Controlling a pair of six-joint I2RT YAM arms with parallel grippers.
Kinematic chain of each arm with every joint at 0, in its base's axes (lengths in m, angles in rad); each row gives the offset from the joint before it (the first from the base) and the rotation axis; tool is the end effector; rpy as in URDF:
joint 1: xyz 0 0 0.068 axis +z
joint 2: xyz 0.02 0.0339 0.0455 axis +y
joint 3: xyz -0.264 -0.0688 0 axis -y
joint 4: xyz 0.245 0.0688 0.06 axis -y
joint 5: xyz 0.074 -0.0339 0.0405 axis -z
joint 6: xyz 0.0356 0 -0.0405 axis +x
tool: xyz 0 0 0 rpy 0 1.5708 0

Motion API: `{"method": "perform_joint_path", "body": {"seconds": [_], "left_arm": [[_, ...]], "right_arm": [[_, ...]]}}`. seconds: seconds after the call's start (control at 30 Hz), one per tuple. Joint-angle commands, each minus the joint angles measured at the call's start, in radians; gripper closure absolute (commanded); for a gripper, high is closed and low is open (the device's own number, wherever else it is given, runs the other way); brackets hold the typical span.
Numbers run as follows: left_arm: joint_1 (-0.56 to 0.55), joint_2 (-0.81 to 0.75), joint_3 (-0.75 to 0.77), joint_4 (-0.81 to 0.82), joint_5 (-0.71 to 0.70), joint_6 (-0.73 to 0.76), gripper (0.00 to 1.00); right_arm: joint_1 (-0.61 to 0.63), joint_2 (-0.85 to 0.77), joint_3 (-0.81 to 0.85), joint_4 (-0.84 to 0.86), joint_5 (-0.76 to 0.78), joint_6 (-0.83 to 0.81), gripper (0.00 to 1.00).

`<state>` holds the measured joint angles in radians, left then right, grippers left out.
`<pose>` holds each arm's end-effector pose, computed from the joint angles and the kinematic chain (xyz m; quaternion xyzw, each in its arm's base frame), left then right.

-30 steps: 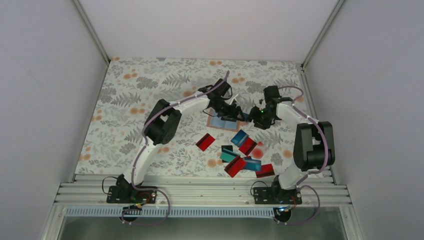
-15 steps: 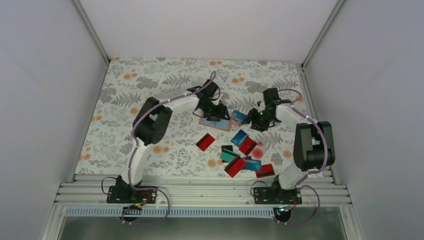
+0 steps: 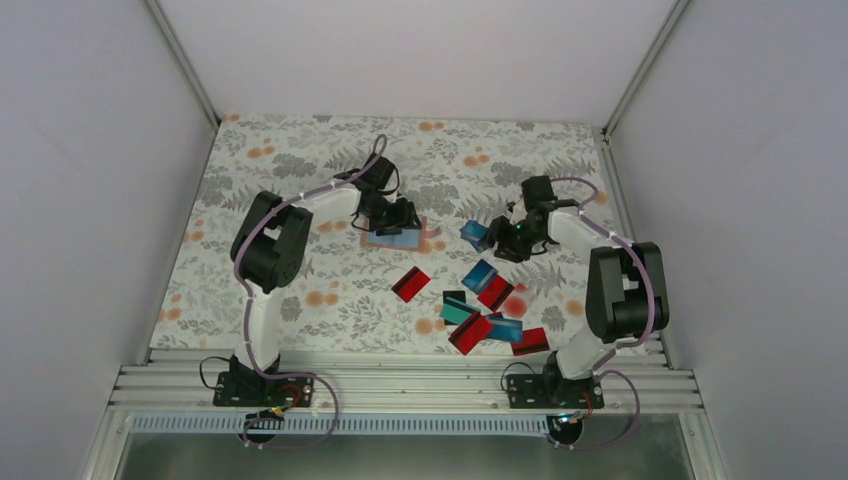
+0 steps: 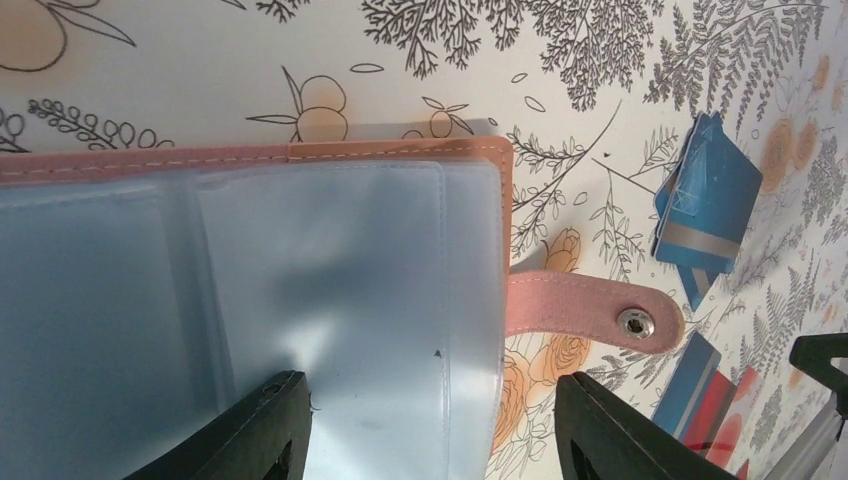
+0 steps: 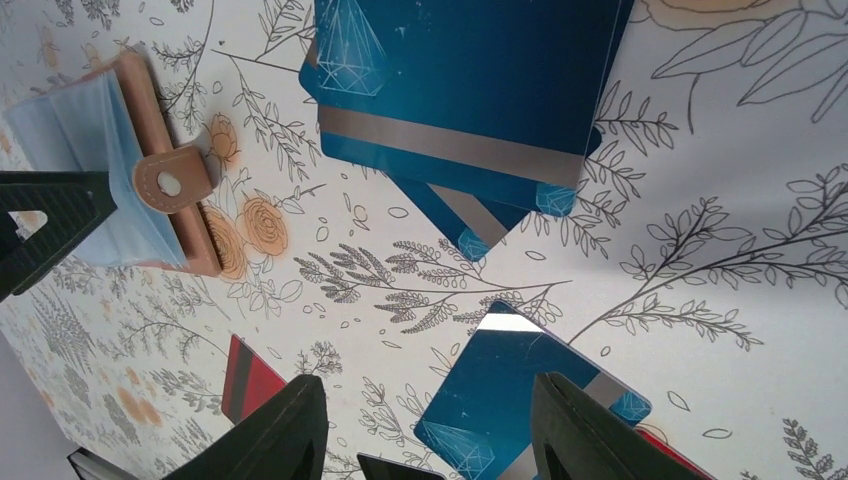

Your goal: Put the credit cards into the card holder

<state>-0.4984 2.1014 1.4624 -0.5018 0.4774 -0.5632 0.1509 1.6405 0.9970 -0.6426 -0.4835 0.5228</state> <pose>0.3699 -0.2200 0.1472 0.0197 0.9504 -0.3041 0.0618 0.2941 0.0615 0.1766 0.1443 0.9508 0.2692 0.0517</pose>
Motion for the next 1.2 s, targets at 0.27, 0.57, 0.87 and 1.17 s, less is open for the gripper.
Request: {"method": "perform_joint_path", "body": {"seconds": [0.27, 0.57, 0.87, 1.17], "left_arm": [[-0.101, 0.041, 0.139, -0.024, 0.114, 0.099, 0.35], [-0.149, -0.059, 0.089, -0.098, 0.074, 0.170, 0.33], [-0.242, -0.224, -0.118, -0.082, 0.069, 0.223, 0.34], [-0.391, -0.291, -0.193, -0.062, -0.057, 0.192, 0.35]], "right_arm": [[0.022, -0.112, -0.076, -0.095, 0.019, -0.025, 0.47], [0.077, -0.298, -0.227, -0.136, -0.046, 0.115, 0.45], [0.152, -0.454, -0.404, -0.122, -0.106, 0.221, 0.45], [0.185, -0.554, -0.487, -0.155, -0.003, 0.262, 0.45]]}}
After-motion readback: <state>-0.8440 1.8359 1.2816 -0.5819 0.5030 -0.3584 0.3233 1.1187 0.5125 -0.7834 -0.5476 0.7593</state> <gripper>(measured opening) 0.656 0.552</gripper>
